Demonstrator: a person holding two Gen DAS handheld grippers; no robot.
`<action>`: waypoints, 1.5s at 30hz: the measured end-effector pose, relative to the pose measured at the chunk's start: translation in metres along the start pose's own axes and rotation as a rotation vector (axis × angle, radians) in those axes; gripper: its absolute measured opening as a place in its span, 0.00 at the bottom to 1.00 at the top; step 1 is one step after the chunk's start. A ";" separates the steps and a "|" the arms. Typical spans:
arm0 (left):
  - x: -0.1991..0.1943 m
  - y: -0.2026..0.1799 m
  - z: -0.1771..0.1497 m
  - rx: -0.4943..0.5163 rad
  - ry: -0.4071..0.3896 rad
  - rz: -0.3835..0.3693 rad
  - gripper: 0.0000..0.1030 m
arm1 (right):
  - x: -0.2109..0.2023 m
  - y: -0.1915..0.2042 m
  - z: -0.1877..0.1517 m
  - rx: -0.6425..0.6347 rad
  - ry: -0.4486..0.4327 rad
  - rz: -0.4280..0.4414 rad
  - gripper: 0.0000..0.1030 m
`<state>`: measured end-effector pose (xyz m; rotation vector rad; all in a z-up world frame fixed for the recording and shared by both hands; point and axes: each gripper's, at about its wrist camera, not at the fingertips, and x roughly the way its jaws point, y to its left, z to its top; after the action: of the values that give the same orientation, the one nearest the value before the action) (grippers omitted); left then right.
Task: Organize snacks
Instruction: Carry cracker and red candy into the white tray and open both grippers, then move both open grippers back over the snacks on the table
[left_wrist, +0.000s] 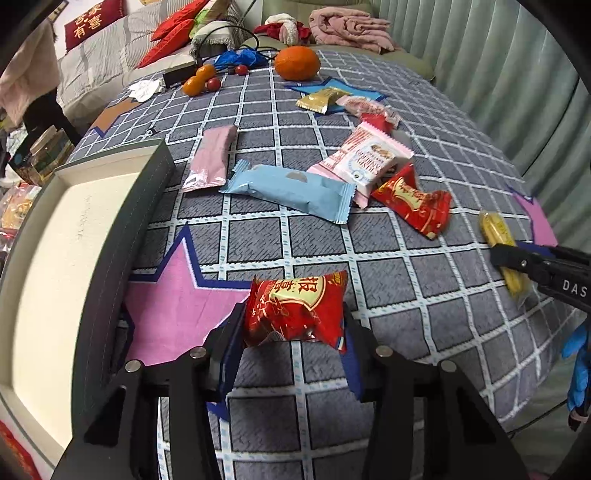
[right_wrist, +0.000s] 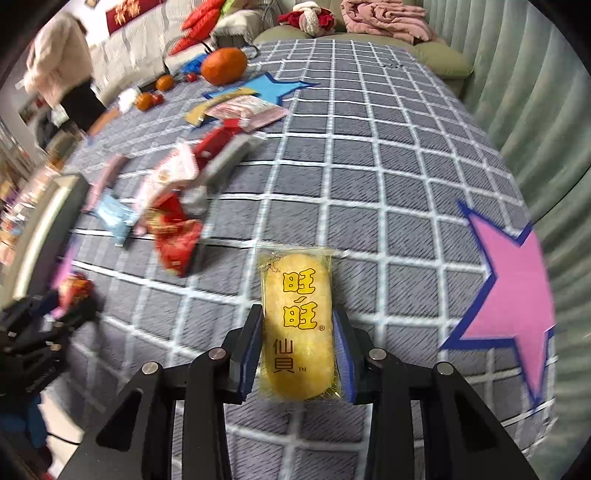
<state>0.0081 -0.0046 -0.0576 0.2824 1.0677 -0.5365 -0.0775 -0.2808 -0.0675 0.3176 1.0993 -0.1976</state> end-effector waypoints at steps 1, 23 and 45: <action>-0.005 0.002 0.000 -0.004 -0.009 -0.002 0.49 | -0.003 0.001 -0.001 0.002 -0.004 0.016 0.36; -0.091 0.166 -0.006 -0.273 -0.197 0.164 0.49 | -0.017 0.229 0.053 -0.305 -0.002 0.317 0.36; -0.049 0.220 -0.043 -0.416 -0.060 0.178 0.76 | 0.035 0.328 0.067 -0.420 0.087 0.313 0.87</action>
<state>0.0771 0.2140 -0.0422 -0.0054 1.0574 -0.1545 0.0963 0.0032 -0.0206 0.1184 1.1315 0.3256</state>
